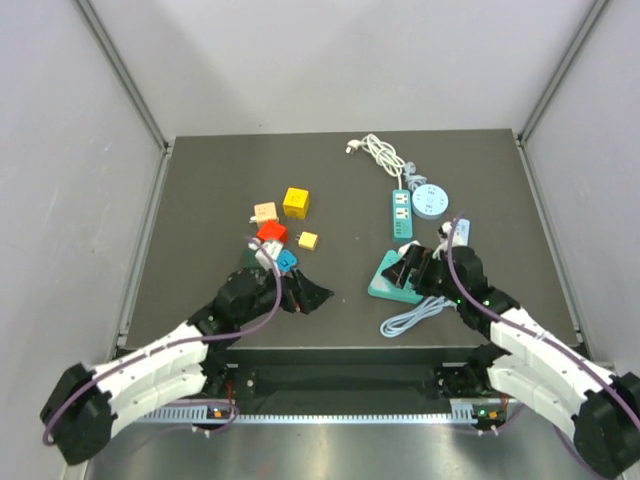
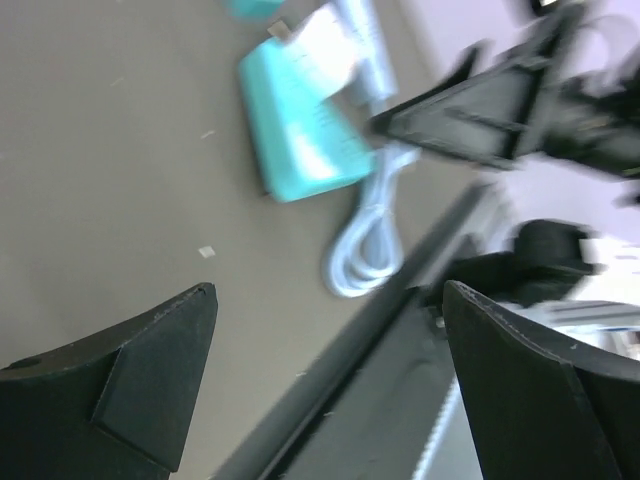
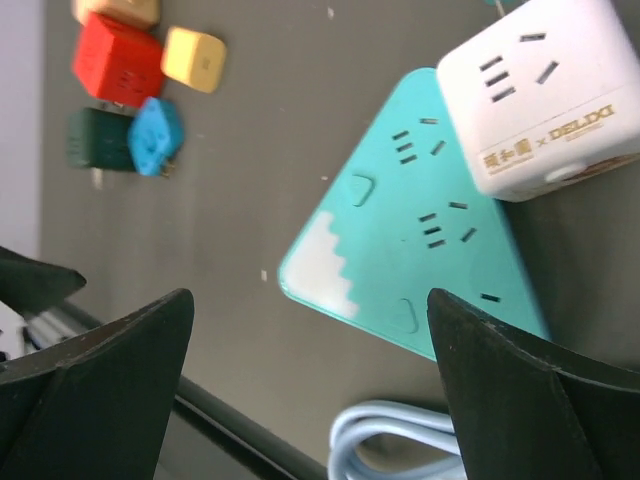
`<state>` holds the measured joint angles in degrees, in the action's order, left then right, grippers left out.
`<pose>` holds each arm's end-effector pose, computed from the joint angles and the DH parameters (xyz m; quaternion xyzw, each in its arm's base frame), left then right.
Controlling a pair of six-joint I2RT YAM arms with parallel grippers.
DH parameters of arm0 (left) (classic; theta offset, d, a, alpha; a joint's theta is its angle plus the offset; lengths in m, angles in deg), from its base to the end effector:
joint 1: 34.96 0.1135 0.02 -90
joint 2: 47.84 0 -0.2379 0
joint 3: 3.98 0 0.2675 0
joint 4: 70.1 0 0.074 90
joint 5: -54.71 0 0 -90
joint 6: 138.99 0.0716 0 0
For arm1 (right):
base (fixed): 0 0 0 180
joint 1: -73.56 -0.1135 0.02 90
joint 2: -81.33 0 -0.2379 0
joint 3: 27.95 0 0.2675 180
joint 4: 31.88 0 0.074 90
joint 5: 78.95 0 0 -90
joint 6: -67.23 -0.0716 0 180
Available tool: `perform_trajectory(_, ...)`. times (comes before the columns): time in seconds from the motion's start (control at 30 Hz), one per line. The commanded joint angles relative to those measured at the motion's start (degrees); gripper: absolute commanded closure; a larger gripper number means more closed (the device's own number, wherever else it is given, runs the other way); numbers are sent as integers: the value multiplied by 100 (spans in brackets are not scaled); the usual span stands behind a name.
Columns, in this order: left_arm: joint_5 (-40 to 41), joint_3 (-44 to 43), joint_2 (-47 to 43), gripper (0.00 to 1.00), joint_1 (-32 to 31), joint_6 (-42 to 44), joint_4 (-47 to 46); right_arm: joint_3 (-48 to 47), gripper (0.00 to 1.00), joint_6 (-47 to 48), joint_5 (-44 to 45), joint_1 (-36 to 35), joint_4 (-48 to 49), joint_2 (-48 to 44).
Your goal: Pull the plug off the socket
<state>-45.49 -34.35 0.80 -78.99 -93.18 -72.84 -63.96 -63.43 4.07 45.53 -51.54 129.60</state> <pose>0.1753 -0.1871 0.1695 0.0527 0.7931 -0.4703 0.3835 0.2132 0.1234 0.1575 0.0666 0.8706 0.3173 0.3700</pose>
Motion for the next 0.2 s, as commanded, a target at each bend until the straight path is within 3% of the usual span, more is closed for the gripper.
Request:
perform_trajectory(0.0,-220,535,-968,1,-9,-713,-1207,431,0,-801,-181,-106,1591,-510)
perform_trajectory(0.17,-114,1669,-2743,1,-9,-1557,-1804,1899,0,-1699,-250,-115,2831,-2044)
